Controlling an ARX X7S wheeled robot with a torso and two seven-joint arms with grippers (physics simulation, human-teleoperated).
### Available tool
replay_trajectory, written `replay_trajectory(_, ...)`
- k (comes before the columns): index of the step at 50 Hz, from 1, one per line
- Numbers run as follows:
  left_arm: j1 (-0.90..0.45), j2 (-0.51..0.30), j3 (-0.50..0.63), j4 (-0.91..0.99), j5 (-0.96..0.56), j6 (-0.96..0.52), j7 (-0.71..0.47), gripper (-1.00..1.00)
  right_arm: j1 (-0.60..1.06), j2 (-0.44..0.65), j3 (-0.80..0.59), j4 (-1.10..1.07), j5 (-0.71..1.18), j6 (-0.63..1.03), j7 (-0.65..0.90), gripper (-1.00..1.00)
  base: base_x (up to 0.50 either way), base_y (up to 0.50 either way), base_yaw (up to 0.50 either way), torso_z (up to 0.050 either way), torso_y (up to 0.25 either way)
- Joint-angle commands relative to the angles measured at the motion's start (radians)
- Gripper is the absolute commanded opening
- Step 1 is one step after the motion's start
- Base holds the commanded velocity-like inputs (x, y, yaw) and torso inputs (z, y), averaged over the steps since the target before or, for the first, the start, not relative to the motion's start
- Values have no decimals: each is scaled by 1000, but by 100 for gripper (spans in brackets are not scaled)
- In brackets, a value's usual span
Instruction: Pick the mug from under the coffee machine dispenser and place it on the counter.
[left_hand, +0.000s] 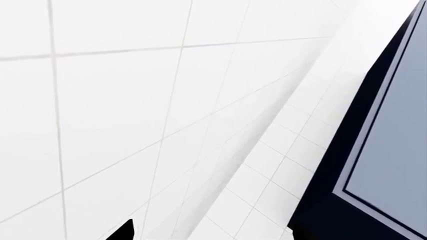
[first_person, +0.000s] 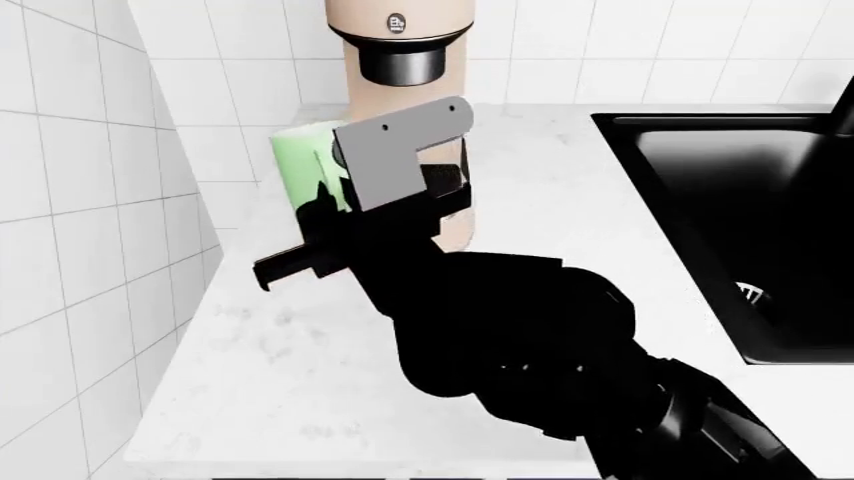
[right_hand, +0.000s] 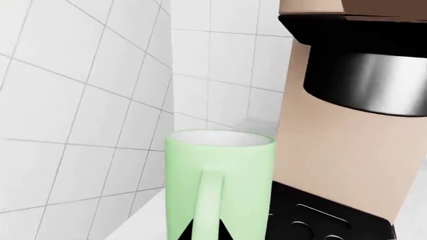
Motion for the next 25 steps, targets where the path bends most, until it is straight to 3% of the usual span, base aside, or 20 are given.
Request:
replay_trajectory(1, -1, -3, 3, -2, 2, 4, -2, 100, 1, -13, -22, -70, -8, -1, 5, -100, 0, 0, 0, 0, 0)
replay_trajectory(25, 8, -8, 5, 1, 6, 14, -7, 100, -54, 21, -30, -255, 23, -46, 31, -100, 0, 0, 0, 0, 0)
